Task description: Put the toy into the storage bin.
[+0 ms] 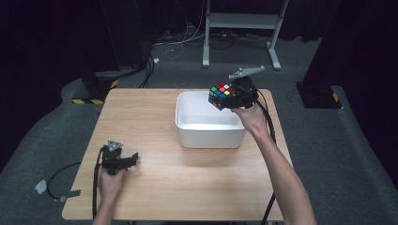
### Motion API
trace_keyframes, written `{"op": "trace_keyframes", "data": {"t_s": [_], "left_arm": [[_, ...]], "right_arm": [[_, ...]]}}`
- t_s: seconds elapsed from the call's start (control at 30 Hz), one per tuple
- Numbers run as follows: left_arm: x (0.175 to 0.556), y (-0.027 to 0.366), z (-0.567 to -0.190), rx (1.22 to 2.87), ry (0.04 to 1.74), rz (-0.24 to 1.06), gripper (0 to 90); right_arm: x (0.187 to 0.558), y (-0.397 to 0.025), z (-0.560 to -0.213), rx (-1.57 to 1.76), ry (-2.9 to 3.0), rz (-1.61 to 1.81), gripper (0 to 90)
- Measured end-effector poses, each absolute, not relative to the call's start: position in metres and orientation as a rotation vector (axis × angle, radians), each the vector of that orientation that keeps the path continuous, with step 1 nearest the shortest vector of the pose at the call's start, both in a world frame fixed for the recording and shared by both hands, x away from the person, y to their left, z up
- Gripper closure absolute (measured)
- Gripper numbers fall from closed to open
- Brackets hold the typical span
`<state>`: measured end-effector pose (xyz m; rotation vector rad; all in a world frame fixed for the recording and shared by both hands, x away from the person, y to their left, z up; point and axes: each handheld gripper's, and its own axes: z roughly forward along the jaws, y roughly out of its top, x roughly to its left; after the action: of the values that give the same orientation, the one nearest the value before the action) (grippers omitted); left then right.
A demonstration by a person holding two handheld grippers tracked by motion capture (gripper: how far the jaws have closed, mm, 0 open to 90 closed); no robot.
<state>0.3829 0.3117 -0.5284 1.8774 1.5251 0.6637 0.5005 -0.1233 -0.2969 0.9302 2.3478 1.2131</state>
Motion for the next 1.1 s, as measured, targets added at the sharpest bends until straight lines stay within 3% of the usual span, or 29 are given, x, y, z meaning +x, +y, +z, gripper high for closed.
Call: {"op": "trace_keyframes", "data": {"t_s": [1.1], "left_arm": [[0.383, 0.312, -0.528, 1.878, 1.525, 0.663, 16.9]], "right_arm": [[0.552, -0.110, -0.311, 1.098, 2.288, 1.140, 33.8]]}}
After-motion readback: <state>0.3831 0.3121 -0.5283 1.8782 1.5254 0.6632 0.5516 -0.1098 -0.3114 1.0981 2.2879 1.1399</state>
